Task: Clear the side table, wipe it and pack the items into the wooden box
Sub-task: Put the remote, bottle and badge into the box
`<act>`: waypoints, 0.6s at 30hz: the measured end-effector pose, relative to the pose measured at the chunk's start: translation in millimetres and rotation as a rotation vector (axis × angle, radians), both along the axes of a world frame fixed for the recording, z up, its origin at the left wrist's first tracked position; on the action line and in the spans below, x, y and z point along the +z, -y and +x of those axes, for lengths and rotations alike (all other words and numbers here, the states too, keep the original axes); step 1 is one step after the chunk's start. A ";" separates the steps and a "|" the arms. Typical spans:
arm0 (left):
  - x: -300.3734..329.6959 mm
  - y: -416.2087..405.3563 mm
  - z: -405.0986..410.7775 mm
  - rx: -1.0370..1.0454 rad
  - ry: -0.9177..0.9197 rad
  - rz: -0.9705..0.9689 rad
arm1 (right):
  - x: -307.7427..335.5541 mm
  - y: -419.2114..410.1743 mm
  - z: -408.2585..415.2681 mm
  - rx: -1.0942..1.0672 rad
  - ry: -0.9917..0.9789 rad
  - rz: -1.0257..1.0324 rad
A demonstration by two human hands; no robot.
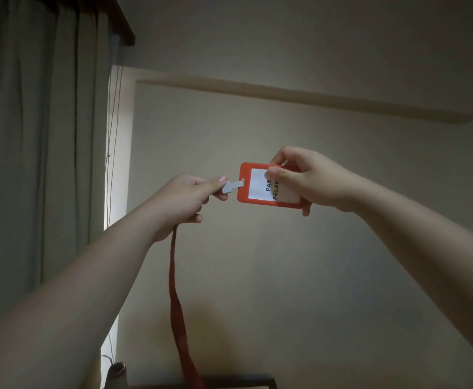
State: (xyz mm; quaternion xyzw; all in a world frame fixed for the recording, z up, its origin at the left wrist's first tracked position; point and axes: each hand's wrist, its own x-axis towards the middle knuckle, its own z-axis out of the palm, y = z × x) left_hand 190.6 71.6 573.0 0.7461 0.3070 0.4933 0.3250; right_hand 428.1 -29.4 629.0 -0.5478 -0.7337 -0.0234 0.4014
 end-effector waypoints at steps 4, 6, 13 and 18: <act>-20.5 3.0 4.6 -0.221 0.132 -0.161 | -23.1 -1.9 4.1 0.034 -0.145 -0.098; -30.8 3.5 6.7 -0.207 0.129 -0.191 | -39.4 -7.4 6.3 0.039 -0.197 -0.075; -52.0 11.5 6.9 0.017 0.015 -0.094 | -79.0 -30.8 18.1 0.010 -0.327 -0.006; -79.8 14.9 5.1 0.188 -0.083 0.069 | -96.3 -38.9 20.9 -0.087 -0.351 0.090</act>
